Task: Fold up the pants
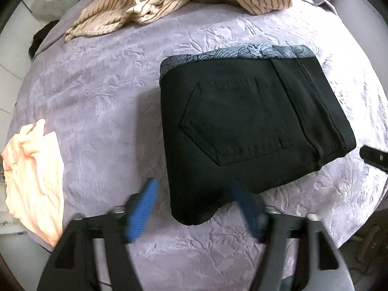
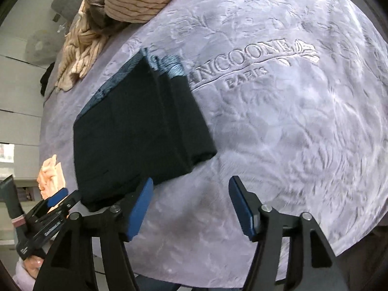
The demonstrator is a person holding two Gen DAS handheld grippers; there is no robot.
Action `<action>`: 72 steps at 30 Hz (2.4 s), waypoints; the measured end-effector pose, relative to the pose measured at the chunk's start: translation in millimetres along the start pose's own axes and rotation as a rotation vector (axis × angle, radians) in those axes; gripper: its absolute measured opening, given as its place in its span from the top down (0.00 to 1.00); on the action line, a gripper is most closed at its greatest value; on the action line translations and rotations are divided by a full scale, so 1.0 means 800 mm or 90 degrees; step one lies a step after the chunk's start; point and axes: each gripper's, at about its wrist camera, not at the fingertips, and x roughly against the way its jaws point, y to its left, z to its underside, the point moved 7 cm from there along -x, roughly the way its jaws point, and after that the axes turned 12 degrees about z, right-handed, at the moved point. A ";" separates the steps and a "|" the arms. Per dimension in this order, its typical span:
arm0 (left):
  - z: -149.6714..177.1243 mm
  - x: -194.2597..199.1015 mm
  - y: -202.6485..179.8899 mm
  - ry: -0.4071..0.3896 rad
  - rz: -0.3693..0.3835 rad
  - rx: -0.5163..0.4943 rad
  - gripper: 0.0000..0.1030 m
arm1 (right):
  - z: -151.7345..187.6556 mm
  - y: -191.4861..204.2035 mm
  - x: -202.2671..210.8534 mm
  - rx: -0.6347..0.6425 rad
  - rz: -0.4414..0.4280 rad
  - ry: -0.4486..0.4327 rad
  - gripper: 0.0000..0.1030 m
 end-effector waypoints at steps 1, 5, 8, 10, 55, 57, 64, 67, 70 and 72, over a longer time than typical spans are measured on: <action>-0.001 0.002 0.000 -0.008 0.004 0.008 0.14 | 0.004 0.004 0.001 0.002 -0.003 0.003 0.31; -0.002 0.001 0.000 -0.005 0.005 0.011 0.14 | 0.011 0.020 0.001 0.017 -0.012 0.011 0.29; 0.000 -0.003 0.003 0.006 0.001 0.013 0.14 | 0.011 0.026 -0.004 0.025 -0.012 0.018 0.27; 0.002 -0.005 0.005 0.011 0.000 0.017 0.14 | 0.011 0.029 -0.004 0.028 -0.012 0.019 0.26; -0.012 -0.041 0.009 0.049 0.015 0.058 0.00 | -0.011 0.031 -0.018 0.075 0.011 0.023 0.00; -0.012 -0.043 0.009 0.052 0.018 0.060 0.00 | -0.012 0.031 -0.019 0.074 0.010 0.026 0.00; -0.016 -0.046 0.012 0.057 0.027 0.071 0.00 | -0.014 0.024 -0.025 0.068 0.007 0.035 0.00; -0.020 -0.047 0.015 0.055 0.028 0.072 0.00 | -0.016 0.020 -0.027 0.066 0.006 0.039 0.00; -0.030 -0.048 0.023 0.047 0.030 0.073 0.00 | -0.016 0.016 -0.029 0.065 0.006 0.043 0.00; -0.039 -0.047 0.032 0.037 0.030 0.077 0.00 | -0.017 0.013 -0.031 0.067 0.005 0.047 0.00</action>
